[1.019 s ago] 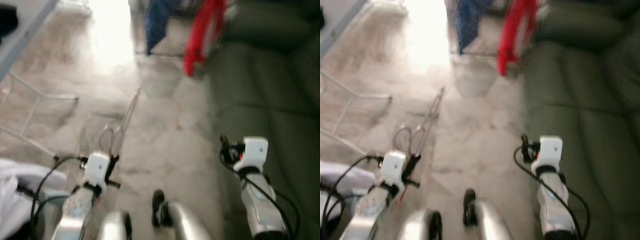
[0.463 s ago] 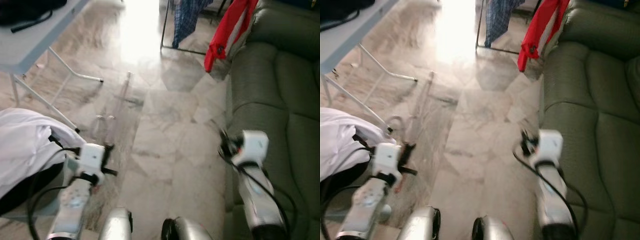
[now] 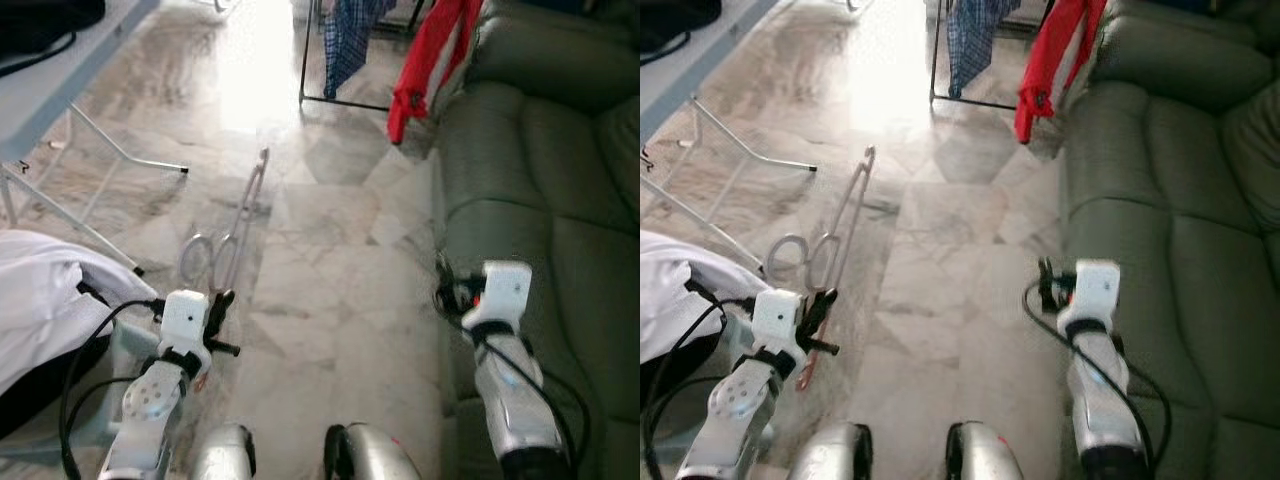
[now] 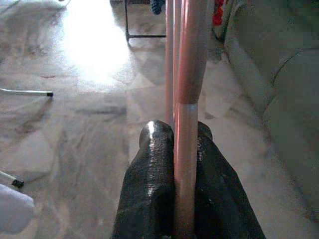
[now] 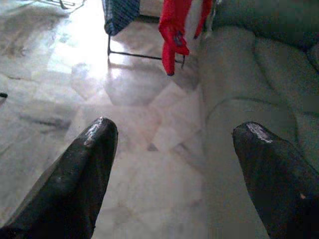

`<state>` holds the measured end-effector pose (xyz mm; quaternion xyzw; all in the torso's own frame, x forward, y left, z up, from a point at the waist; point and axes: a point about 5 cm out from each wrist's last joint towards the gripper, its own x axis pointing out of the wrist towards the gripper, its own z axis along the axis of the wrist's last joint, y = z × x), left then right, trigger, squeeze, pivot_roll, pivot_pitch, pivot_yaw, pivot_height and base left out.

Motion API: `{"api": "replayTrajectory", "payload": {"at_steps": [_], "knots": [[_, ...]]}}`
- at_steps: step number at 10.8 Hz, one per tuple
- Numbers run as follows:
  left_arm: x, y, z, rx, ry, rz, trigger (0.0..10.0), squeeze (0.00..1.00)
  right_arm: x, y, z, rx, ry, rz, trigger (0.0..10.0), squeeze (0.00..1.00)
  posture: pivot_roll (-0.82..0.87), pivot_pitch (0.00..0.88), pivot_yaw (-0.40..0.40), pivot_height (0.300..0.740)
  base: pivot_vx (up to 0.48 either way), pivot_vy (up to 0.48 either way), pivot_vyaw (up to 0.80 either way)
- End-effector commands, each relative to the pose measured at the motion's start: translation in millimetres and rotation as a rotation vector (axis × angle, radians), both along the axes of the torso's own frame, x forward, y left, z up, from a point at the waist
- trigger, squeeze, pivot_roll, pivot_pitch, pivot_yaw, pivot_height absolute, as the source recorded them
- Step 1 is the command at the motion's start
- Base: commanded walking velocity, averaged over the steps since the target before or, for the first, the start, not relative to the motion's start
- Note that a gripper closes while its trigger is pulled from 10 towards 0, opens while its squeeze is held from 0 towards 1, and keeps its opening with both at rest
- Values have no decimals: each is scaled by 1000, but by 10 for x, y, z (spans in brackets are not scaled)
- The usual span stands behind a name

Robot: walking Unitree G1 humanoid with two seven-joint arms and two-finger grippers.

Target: Hang hanger

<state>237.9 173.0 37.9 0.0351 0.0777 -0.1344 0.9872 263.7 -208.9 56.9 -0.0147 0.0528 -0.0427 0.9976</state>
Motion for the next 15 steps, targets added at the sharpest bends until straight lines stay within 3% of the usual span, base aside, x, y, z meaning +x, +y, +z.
{"api": "replayTrajectory", "payload": {"at_steps": [1, 4, 6, 10, 13, 15], "knots": [[4, -17, -3, -6, -2, -13, 10000, 0, 27, -5, 53, 16, -17, -11, 10000, 0, 0, 154, -80, 740, 311, 0, 0], [13, 21, 7, 2, -5, -17, 10000, 0, 23, -12, 45, 11, -23, -18, 10000, 0, 5, 157, -69, 740, 347, 0, -694], [28, 35, 21, 6, -8, -21, 10000, 0, 22, -3, 37, 10, -20, -20, 10000, 0, 7, 157, -68, 740, 343, 0, 0], [29, 58, -18, 6, 23, -5, 10000, 0, 35, 6, 13, 9, -11, -18, 10000, 0, 18, 149, -69, 740, 285, 386, 0], [35, 82, -31, 18, 26, -5, 10000, 0, 46, 9, 2, 10, -8, -19, 10000, 0, 17, 146, -69, 740, 0, 434, 0], [28, 79, -35, 30, 21, -8, 10000, 0, 27, -18, -13, 3, -4, -27, 10000, 0, 17, 145, -64, 740, 0, 0, 0]]}}
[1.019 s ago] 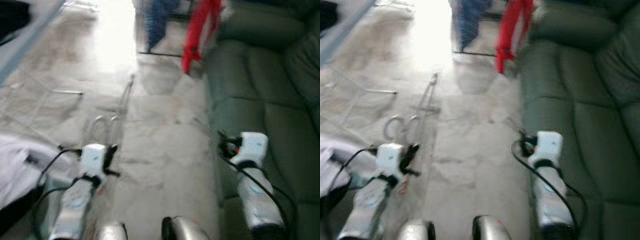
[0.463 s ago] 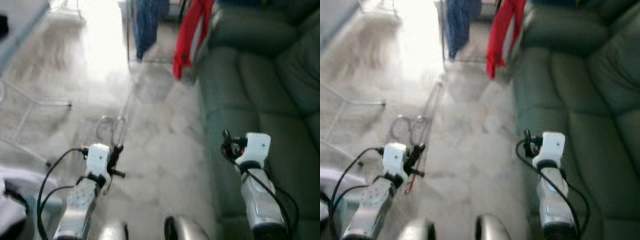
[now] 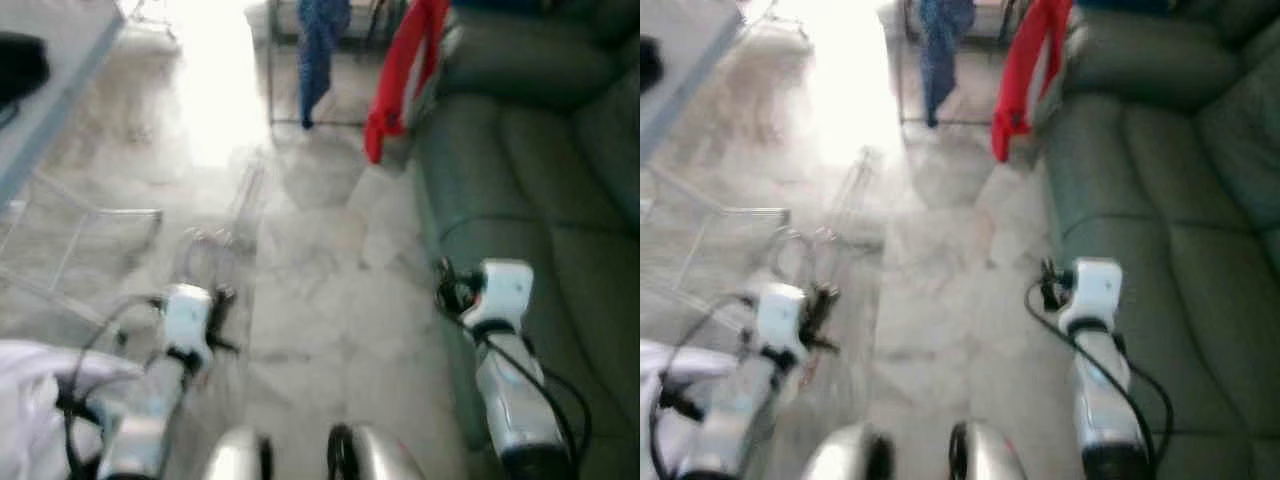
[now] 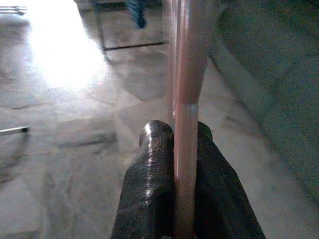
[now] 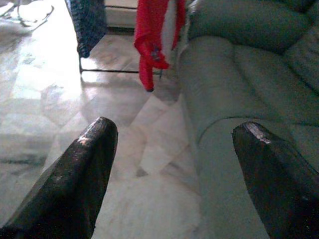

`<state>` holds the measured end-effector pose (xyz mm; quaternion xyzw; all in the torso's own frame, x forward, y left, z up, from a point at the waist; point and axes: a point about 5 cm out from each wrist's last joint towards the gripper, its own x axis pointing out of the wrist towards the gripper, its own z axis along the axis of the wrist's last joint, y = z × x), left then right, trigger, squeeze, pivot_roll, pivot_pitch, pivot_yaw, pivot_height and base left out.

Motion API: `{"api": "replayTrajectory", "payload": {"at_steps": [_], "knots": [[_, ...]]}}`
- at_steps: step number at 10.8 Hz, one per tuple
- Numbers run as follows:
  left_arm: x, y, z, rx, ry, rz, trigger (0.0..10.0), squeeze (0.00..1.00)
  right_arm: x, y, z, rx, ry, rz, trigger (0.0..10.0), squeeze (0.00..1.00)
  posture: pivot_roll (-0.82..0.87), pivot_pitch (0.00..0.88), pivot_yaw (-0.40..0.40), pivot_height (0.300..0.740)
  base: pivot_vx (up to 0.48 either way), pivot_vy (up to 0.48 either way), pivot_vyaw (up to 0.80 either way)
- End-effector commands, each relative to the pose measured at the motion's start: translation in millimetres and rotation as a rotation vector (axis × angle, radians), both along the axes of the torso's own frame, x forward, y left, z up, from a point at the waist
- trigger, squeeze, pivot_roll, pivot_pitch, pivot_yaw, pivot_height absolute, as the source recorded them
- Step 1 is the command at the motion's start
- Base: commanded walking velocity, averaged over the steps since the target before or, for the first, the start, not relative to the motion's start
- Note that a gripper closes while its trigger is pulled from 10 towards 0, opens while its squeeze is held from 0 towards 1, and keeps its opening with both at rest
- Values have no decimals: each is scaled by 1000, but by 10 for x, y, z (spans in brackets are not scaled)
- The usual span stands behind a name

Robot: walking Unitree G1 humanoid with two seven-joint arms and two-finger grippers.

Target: Hang hanger

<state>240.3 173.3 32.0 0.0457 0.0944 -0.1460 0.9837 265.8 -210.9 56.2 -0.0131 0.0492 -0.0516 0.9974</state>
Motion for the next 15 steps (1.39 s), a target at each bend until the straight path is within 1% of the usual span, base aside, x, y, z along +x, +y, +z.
{"api": "replayTrajectory", "payload": {"at_steps": [1, 2, 3, 4, 5, 7, 9, 10, 11, 12, 13, 14, 15], "knots": [[-18, 78, 17, 33, -18, 16, 10000, 0, -30, -2, -2, 6, -8, -13, 10000, 0, 16, 145, -65, 740, 0, 0, 0], [-70, 102, 54, 30, -48, 54, 10000, 0, -105, -24, 81, 16, -78, 10, 10000, 0, 17, 139, -62, 740, 0, 0, 0], [-122, 86, 118, 26, -77, 48, 10000, 0, -148, -49, 114, 28, -100, 26, 10000, 0, 21, 138, -56, 740, 0, 0, 0], [-115, 168, 168, 15, -98, 118, 10000, 0, -170, -51, 155, 94, -131, 41, 10000, 0, 32, 133, -45, 740, 0, 0, 0], [-68, 272, 237, 24, -132, 182, 10000, 0, -153, -34, 188, 113, -142, 37, 10000, 0, 30, 121, -36, 740, 0, 0, 0], [-44, 330, 261, 48, -136, 199, 10000, 0, -116, 25, 194, 126, -145, 50, 10000, 0, 30, 98, -26, 740, 0, 0, 0], [-53, 366, 259, 78, -145, 227, 10000, 0, -119, 86, 131, 88, -109, 85, 10000, 0, 32, 91, -12, 740, 0, 0, 0], [-66, 395, 260, 92, -153, 252, 10000, 0, -114, 96, 121, 96, -108, 79, 10000, 0, 34, 89, -11, 740, 0, 0, 0], [-71, 423, 251, 100, -156, 271, 10000, 0, -74, 112, 152, 99, -123, 82, 10000, 0, 37, 79, -18, 740, 0, 0, 0], [-42, 441, 267, 102, -166, 294, 10000, 0, -15, 137, 205, 89, -148, 97, 10000, 0, 39, 74, -22, 740, 0, 0, 0], [8, 441, 295, 95, -177, 305, 10000, 0, 58, 137, 249, 55, -155, 80, 10000, 0, 42, 64, -27, 740, 0, 0, 0], [14, 435, 291, 94, -178, 308, 10000, 0, 57, 127, 250, 47, -159, 71, 10000, 0, 42, 62, -27, 740, 0, 0, 0], [10, 437, 283, 90, -175, 316, 10000, 0, 53, 52, 247, 14, -154, -1, 10000, 0, 42, 62, -27, 740, 0, 0, 0]]}}
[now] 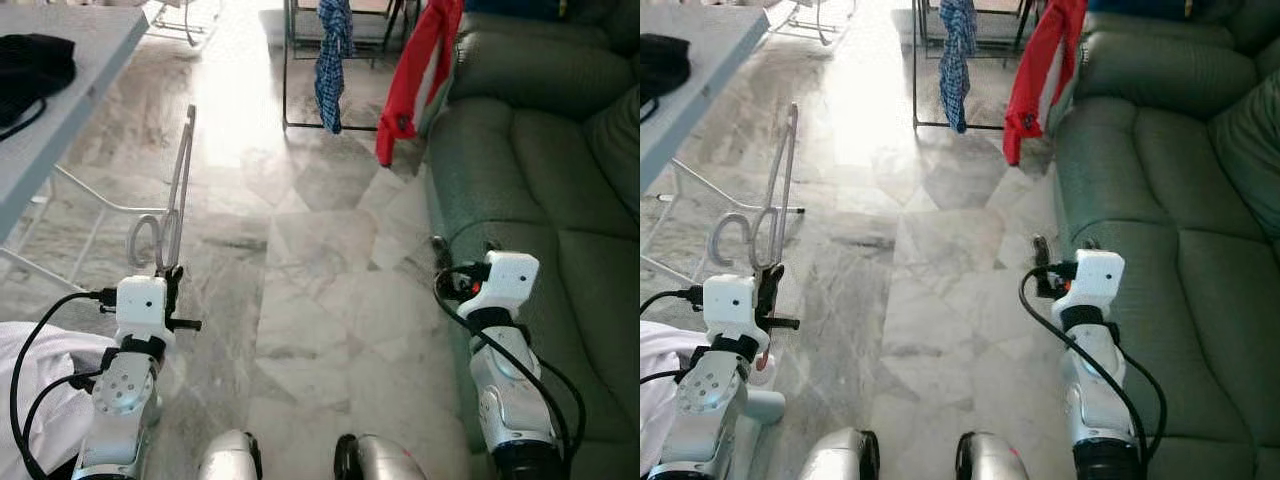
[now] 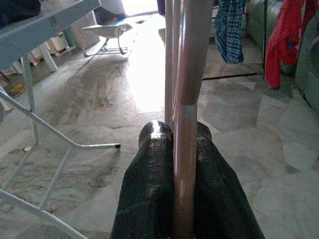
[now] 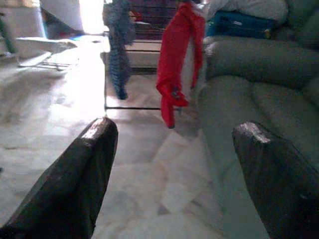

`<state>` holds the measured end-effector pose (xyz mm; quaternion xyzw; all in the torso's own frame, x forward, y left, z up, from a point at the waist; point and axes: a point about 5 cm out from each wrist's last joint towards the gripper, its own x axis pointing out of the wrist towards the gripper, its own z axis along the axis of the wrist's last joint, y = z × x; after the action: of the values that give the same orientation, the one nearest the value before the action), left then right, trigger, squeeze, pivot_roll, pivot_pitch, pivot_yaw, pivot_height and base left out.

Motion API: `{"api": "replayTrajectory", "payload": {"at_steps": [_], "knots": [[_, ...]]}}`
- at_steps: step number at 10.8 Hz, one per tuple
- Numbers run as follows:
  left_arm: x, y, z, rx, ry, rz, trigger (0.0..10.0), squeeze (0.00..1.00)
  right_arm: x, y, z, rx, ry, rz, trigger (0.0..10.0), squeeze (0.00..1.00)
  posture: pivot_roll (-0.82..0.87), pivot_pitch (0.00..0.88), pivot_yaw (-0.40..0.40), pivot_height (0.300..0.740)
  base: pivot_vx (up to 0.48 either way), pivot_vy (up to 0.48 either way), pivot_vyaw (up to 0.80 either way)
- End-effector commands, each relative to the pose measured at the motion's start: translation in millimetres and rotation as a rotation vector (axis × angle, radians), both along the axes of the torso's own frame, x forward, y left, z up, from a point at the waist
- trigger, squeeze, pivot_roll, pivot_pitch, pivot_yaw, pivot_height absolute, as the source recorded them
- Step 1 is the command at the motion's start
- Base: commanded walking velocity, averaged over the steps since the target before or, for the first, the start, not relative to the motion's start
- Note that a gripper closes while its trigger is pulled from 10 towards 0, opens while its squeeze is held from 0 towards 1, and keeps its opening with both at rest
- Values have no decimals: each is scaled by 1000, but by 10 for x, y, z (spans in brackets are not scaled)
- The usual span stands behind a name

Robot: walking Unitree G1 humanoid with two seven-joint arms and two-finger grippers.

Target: Hang hanger

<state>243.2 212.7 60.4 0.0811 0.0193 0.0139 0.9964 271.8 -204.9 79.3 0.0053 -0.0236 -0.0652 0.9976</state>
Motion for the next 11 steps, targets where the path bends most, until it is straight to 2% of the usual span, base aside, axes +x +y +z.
{"api": "replayTrajectory", "payload": {"at_steps": [1, 3, 7, 8, 11], "knots": [[-31, 50, -46, -4, 15, 37, 10000, 0, -56, -145, -65, -6, 26, -91, 10000, 0, 31, 63, -25, 740, 0, 0, 0], [-64, 30, -91, -27, 23, 62, 10000, 0, -139, -83, -122, -28, 33, -51, 10000, 0, 30, 66, -24, 740, 0, 0, 0], [-124, 78, -119, -18, 35, 63, 10000, 0, -124, -66, -71, -56, 21, -1, 10000, 0, 29, 76, -35, 740, 0, 0, 0], [-163, 131, -111, 9, 41, 54, 10000, 0, -153, -133, -78, -69, 31, -4, 10000, 0, 27, 84, -38, 740, 0, 0, 0], [-172, 257, -95, 49, 50, 42, 10000, 0, -155, -145, -73, -74, 34, 1, 10000, 0, 23, 88, -37, 740, 0, 0, 0]]}}
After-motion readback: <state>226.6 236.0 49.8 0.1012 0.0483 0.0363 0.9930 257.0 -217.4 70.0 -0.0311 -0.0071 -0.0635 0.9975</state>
